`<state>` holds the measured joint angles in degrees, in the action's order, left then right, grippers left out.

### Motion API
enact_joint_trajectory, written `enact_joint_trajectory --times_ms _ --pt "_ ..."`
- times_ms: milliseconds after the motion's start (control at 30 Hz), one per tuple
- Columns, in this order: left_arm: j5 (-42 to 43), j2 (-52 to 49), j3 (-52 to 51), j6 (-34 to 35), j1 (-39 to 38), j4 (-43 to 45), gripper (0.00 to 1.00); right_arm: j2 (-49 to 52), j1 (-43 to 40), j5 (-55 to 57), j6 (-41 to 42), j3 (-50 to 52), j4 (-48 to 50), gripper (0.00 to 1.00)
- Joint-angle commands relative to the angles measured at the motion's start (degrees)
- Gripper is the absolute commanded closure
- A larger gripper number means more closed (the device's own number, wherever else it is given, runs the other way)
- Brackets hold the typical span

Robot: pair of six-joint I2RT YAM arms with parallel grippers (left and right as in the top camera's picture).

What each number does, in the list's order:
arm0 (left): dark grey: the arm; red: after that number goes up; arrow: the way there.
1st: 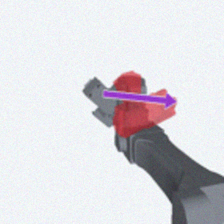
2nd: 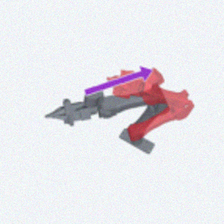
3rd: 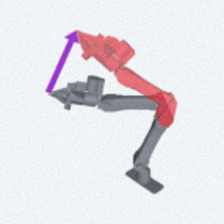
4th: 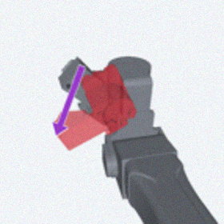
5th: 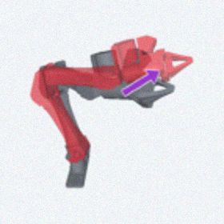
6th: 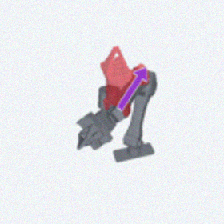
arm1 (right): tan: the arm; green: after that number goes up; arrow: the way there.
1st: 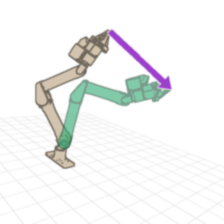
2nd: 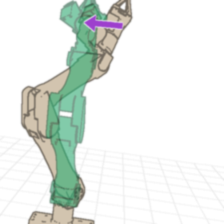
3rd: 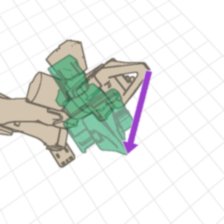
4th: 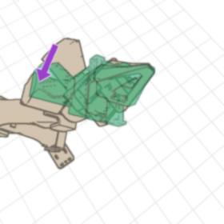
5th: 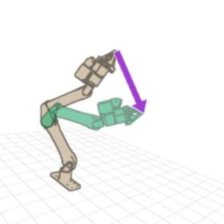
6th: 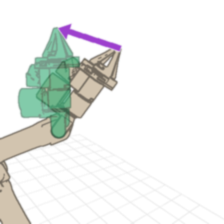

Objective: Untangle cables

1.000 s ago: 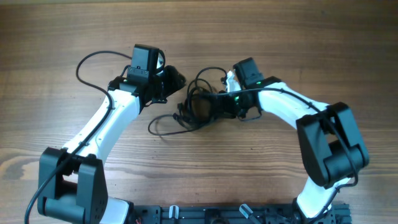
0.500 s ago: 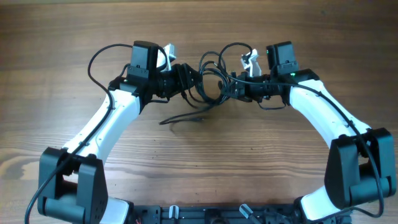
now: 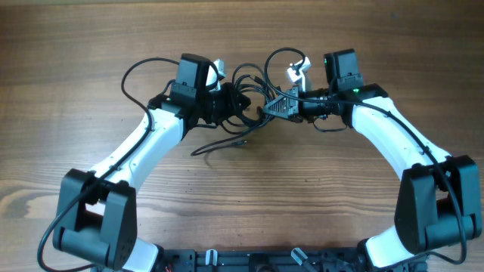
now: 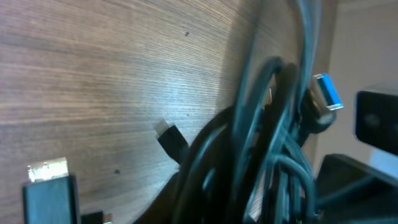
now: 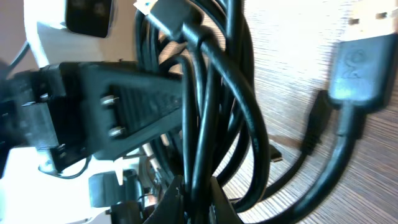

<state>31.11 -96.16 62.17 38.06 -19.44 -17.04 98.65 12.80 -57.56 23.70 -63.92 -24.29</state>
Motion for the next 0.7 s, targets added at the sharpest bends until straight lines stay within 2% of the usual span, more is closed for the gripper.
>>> enact_joint_trajectory --times_ms 0,133,300,433,667 --pt "-4.9 -0.7 0.7 0.4 1.0 0.9 0.96 -0.8 -1.4 -9.0 -1.2 -1.1 0.9 0.96" --pt "-4.8 -0.7 0.7 3.1 4.3 0.6 0.96 -1.3 -5.8 -16.5 -2.7 -1.1 1.4 0.96" --pt "-3.1 -0.7 0.7 3.1 6.7 -0.8 0.96 -2.6 -13.4 -23.6 -2.7 -1.1 3.5 0.96" --pt "-3.1 -0.7 0.7 2.7 6.9 -2.0 0.96 -2.9 -18.2 -22.6 -2.1 -1.1 3.8 0.96" --pt "-2.3 -0.7 0.7 -0.2 6.9 -4.4 0.96 -3.2 -25.1 -11.5 0.5 -1.1 2.8 0.96"
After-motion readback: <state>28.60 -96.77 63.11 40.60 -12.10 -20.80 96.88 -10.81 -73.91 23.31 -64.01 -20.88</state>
